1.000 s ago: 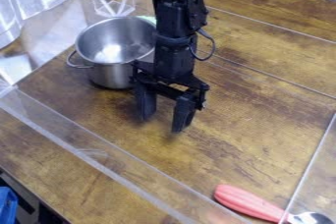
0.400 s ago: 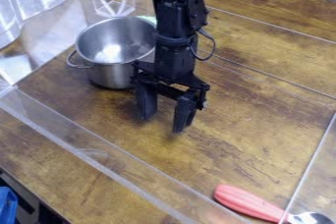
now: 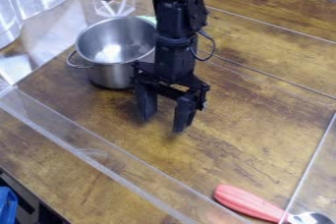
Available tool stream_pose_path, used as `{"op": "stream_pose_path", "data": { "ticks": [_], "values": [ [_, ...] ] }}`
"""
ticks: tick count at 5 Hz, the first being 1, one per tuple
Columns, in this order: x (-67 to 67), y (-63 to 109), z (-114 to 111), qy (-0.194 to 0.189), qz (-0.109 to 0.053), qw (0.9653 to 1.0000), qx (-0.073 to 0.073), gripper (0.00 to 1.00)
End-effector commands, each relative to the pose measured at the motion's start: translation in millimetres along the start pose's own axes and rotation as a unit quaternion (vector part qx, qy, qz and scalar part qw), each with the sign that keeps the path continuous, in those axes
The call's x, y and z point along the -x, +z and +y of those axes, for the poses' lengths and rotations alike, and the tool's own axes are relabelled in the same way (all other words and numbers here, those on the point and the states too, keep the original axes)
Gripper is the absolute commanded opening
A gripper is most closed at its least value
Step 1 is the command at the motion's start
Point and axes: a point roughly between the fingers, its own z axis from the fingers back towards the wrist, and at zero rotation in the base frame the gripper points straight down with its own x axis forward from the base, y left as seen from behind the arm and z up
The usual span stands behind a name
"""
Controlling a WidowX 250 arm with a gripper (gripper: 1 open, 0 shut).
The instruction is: Put the green object in the silver pot
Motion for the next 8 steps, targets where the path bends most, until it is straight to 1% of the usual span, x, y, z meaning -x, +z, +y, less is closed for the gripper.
{"op": "stream_pose_path", "data": {
  "ticks": [1,3,8],
  "values": [
    [-2.3,7.2,9.9,0.016,-0.015,0.9998,0.003,0.00],
    [-2.8,6.0,11.3,0.019,-0.016,0.9997,0.003,0.00],
    [-1.9,7.9,15.0,0.024,-0.019,0.9995,0.008,0.00]
  ]
}}
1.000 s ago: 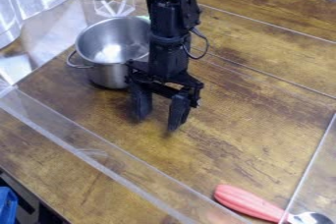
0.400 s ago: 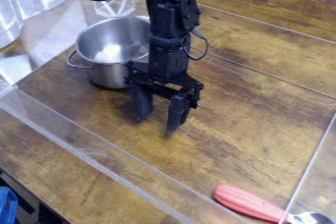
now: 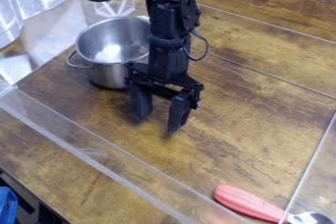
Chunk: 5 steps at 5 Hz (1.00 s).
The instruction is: Put the green object in the silver pot
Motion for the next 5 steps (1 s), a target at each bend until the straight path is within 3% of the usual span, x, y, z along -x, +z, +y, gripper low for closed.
{"op": "stream_pose_path", "data": {
  "ticks": [1,5],
  "values": [
    [-1.4,10.7,7.7,0.013,-0.020,0.9997,0.005,0.00],
    [-1.5,11.1,10.6,0.017,-0.023,0.9995,0.009,0.00]
  ]
}}
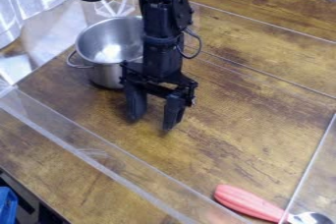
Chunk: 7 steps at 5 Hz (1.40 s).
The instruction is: Put the green object in the silver pot
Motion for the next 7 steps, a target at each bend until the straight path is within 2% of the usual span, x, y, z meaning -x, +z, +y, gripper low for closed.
{"op": "stream_pose_path", "data": {
  "ticks": [1,7],
  "values": [
    [-2.1,12.0,4.6,0.007,-0.024,0.9997,0.004,0.00],
    [-4.8,11.7,8.5,0.011,-0.031,0.9994,0.009,0.00]
  ]
}}
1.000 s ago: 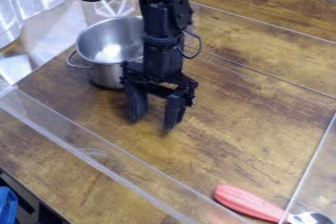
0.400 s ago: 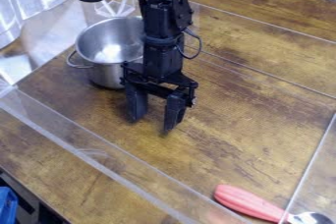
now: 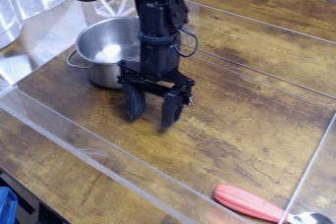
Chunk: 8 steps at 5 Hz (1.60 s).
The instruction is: Put the green object in the silver pot
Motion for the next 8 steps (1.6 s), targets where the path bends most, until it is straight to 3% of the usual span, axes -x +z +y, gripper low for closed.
{"op": "stream_pose_path", "data": {
  "ticks": [1,8],
  "values": [
    [-2.9,12.6,4.9,0.008,-0.024,0.9997,0.005,0.00],
    [-7.6,14.4,8.7,0.010,-0.036,0.9993,0.010,0.00]
  ]
}}
